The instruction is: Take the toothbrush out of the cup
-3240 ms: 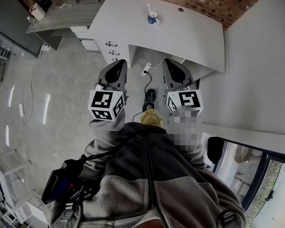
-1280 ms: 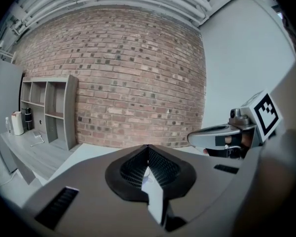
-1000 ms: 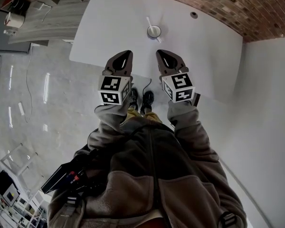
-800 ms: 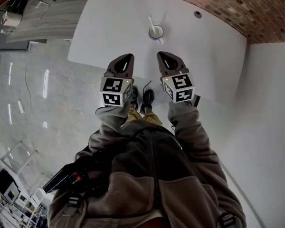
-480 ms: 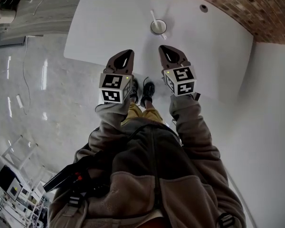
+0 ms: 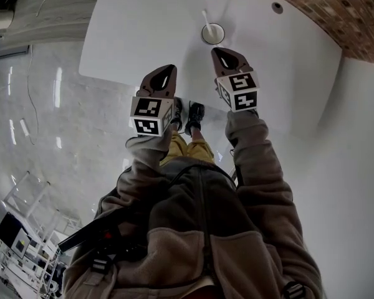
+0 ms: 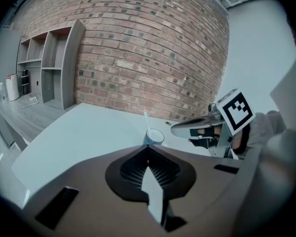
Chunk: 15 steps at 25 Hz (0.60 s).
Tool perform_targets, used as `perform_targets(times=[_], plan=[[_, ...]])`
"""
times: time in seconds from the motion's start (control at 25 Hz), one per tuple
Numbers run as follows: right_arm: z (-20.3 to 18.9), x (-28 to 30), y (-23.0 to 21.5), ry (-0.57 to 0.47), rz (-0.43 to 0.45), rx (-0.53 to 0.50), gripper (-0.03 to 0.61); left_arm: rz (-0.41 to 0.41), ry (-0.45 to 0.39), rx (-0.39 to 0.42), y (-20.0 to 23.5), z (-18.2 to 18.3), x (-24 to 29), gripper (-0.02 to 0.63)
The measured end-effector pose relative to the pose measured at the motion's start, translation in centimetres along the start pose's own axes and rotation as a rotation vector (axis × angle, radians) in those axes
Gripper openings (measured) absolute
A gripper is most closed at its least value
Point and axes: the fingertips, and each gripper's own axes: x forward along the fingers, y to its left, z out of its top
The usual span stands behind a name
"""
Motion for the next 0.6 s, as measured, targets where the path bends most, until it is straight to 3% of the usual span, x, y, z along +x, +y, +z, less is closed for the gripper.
perform_targets(times=[0.32, 0.4, 0.6], plan=[[-0.5, 4.6, -2.4, 0.078, -0.007, -0.062, 0.006, 0.009, 0.004, -0.015, 1.1, -0.5, 0.5, 0.003], [-0.8, 5.7, -2.7, 0.106, -0.004, -0.074, 0.054, 0.014, 0.007, -0.02, 1.5, -0.8, 0.4, 0.003], [-1.5, 7.9, -4.1, 0.147, -0.029, -0.108, 0.055, 0.027, 0.023, -0.034, 2.2, -2.0, 0.0, 0.003]])
